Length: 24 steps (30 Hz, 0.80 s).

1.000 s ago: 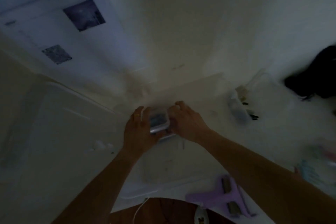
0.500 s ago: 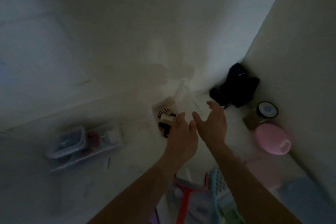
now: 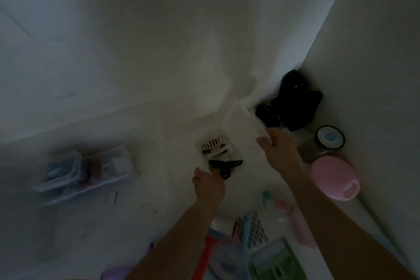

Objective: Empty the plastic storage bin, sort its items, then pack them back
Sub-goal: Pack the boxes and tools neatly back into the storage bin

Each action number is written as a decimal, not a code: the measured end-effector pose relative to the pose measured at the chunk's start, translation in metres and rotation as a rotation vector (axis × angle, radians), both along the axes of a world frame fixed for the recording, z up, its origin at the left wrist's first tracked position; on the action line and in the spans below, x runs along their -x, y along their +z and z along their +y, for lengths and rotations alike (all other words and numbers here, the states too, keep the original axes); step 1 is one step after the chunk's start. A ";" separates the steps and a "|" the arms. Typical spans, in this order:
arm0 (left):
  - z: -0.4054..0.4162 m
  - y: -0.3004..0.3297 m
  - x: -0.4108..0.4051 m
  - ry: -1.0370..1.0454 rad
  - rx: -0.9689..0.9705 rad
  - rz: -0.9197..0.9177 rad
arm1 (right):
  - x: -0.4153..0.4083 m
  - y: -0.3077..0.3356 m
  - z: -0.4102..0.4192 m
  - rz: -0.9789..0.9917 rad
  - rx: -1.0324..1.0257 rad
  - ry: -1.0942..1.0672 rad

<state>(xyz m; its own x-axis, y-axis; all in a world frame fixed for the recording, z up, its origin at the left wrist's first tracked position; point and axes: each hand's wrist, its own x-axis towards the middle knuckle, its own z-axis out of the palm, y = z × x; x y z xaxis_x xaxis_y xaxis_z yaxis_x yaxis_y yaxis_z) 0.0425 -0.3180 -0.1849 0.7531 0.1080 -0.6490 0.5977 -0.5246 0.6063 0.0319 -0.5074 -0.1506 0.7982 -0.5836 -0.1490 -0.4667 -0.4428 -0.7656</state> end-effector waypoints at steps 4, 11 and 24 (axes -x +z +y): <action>-0.007 -0.015 -0.015 0.111 0.146 0.078 | -0.005 -0.014 -0.008 0.059 -0.248 -0.002; 0.001 -0.006 -0.018 0.359 0.499 0.134 | -0.012 0.014 -0.025 -0.082 -0.588 0.009; 0.028 0.204 0.048 0.194 1.089 0.037 | 0.064 0.205 0.022 -0.290 -0.624 -0.058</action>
